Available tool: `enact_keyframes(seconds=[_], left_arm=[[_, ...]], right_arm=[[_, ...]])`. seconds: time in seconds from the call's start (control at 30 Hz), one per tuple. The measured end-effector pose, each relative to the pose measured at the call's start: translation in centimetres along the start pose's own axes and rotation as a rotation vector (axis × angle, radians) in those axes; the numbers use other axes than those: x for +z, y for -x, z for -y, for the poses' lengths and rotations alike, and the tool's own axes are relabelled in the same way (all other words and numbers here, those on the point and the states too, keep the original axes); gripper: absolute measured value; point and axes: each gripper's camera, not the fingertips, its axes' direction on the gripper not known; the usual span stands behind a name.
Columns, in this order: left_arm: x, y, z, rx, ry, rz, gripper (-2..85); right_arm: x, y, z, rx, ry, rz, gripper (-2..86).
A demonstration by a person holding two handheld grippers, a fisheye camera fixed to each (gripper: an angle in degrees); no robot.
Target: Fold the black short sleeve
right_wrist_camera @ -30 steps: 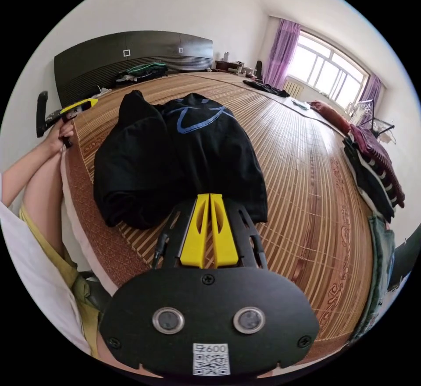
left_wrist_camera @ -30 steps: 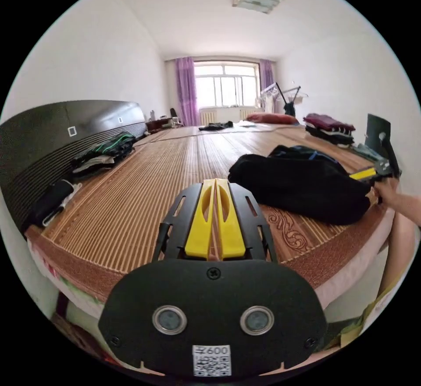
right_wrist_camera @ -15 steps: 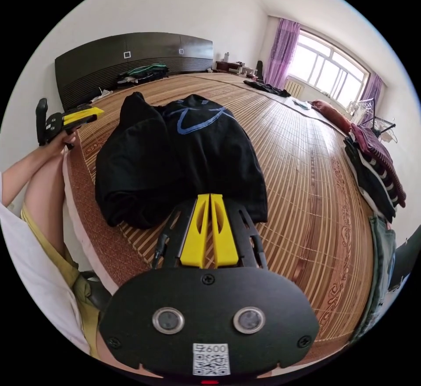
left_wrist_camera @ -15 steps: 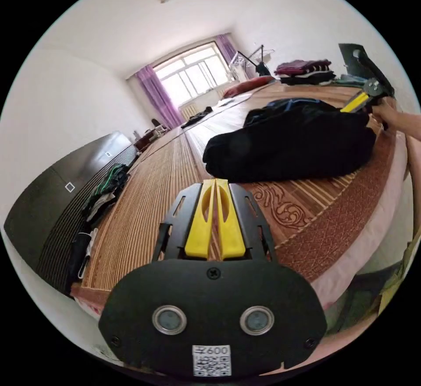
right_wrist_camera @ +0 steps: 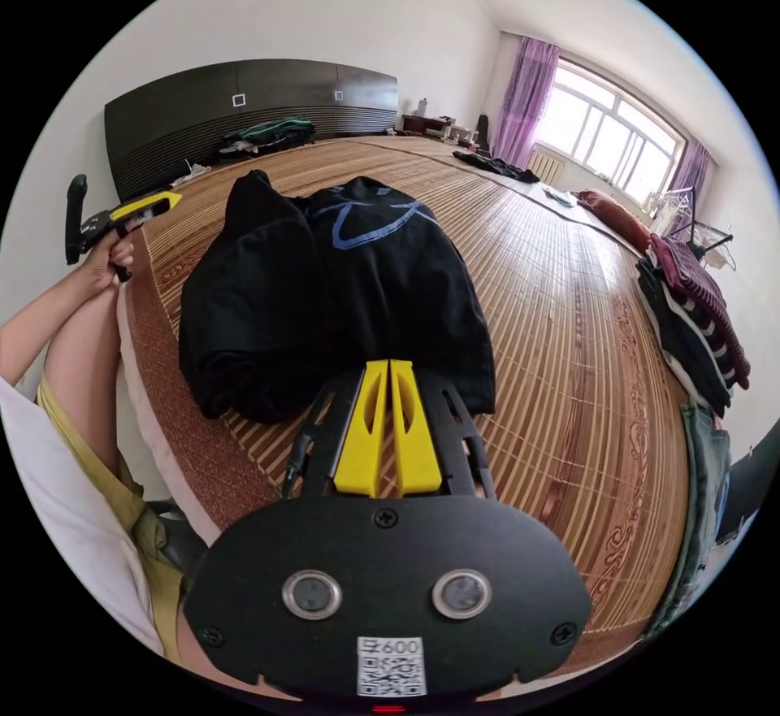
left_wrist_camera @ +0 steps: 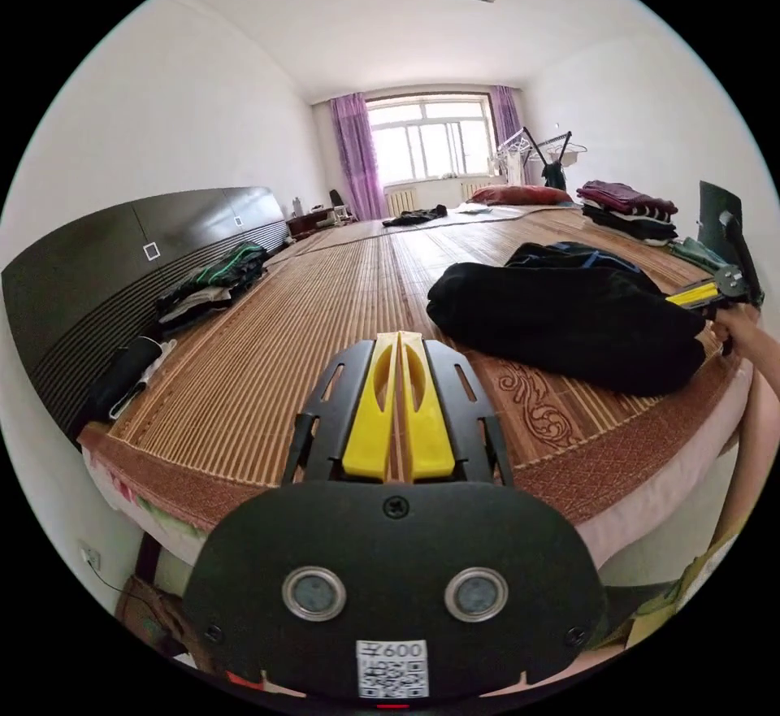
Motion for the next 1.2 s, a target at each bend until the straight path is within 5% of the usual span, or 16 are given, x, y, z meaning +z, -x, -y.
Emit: enact_keyframes(seconds=[0.17, 0.33, 1.2], left_arm=[[5.3, 1.9, 0.4, -0.140, 0.278, -0.289, 0.8], [6.5, 4.0, 1.1, -0.231, 0.270, -0.380, 0.7], [6.5, 3.1, 5.1, -0.197, 0.267, -0.341, 0.3]], right_arm=[[0.6, -2.1, -0.3, 0.030, 0.002, 0.049, -0.9], [1.1, -3.8, -0.9, 0.058, 0.002, 0.092, -0.9], [2.5, 0.4, -5.4, 0.004, 0.003, 0.009, -0.9]])
